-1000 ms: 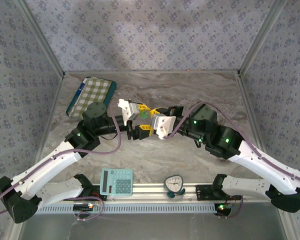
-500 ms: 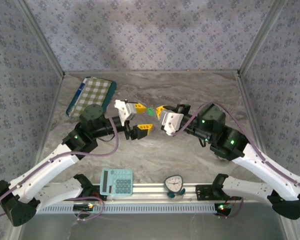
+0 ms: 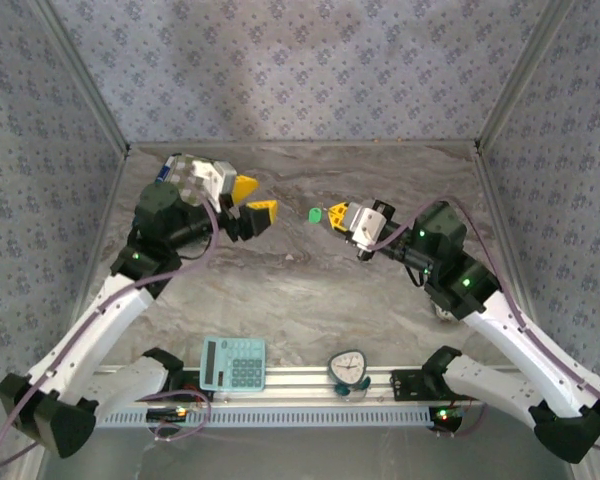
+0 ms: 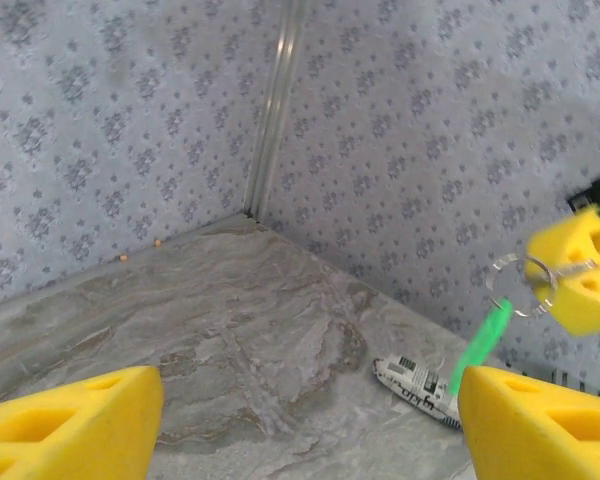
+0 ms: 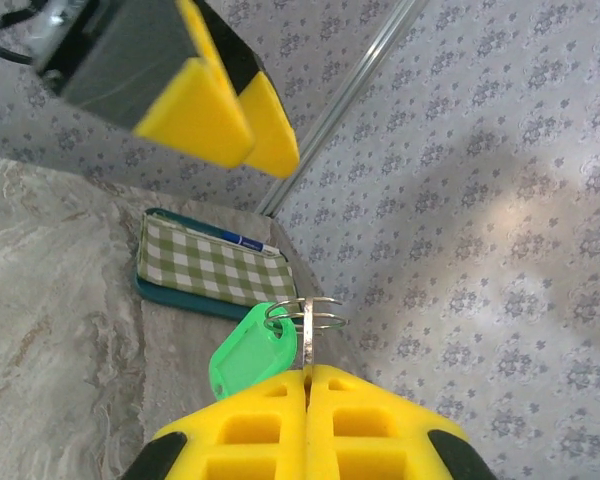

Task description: Remove the keys from the keyring

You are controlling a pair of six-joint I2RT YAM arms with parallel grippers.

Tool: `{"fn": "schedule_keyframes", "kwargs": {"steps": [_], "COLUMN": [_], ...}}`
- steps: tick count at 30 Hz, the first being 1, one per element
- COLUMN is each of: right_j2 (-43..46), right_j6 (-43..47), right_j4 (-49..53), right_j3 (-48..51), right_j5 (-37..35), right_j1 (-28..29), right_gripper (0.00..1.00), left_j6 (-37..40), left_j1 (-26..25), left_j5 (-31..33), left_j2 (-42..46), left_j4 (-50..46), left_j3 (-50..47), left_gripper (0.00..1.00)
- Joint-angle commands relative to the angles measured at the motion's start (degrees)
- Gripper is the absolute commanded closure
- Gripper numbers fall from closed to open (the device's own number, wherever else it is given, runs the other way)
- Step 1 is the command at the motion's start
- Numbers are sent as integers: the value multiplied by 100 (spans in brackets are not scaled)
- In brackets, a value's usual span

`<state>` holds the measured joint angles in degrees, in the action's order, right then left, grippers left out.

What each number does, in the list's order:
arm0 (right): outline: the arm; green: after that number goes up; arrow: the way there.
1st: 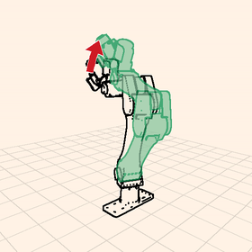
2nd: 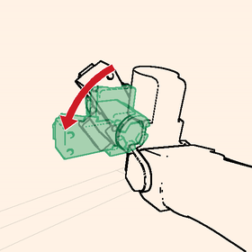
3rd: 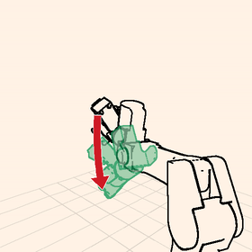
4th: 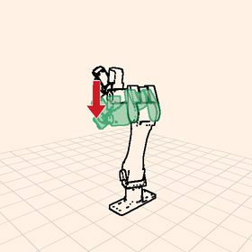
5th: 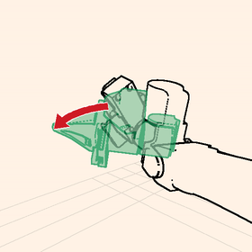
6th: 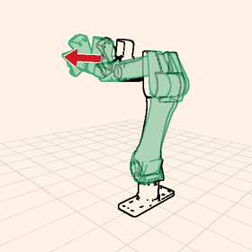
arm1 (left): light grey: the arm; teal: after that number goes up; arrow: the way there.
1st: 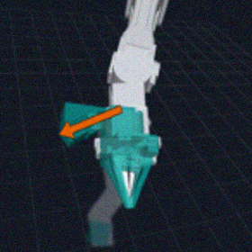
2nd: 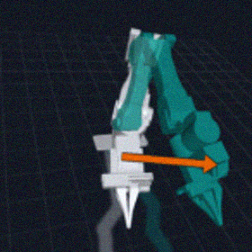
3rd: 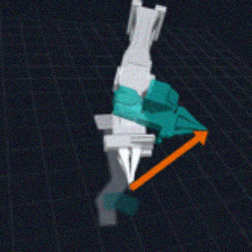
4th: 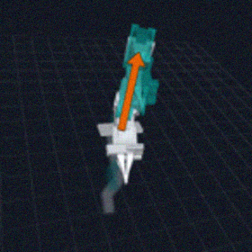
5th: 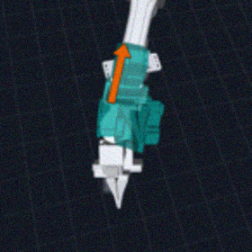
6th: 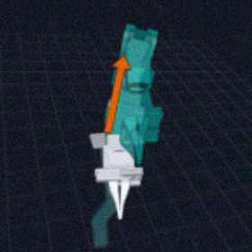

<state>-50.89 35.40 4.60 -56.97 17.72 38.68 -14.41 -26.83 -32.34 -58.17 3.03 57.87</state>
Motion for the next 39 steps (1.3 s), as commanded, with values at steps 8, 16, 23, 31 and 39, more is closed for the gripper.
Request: {"fn": "schedule_keyframes", "kwargs": {"steps": [8, 16, 23, 31, 39], "right_j2": [-183, -461, -659, -698, -698], "right_j6": [-1083, -1439, -1747, -1795, -1844], "right_j4": [-722, -868, -1141, -1043, -1012], "right_j3": [82, -114, -260, -427, -464], "right_j5": [1836, 2749, 3270, 3517, 3582], "right_j1": [-725, -991, -1145, -1152, -1151], "right_gripper": [100, 100, 100, 100, 100], "left_j6": [-1608, -1997, -2144, -2160, -2197], "left_j1": [302, 168, -117, -395, -553], "left_j5": [-2236, -2920, -3258, -3501, -3705], "left_j2": [-903, -1274, -1607, -1785, -1856], "left_j4": [1197, 1417, 1361, 1281, 1323], "left_j3": [681, 1031, 1352, 1517, 1616], "left_gripper": [35, 34, 30, 26, 27]}}
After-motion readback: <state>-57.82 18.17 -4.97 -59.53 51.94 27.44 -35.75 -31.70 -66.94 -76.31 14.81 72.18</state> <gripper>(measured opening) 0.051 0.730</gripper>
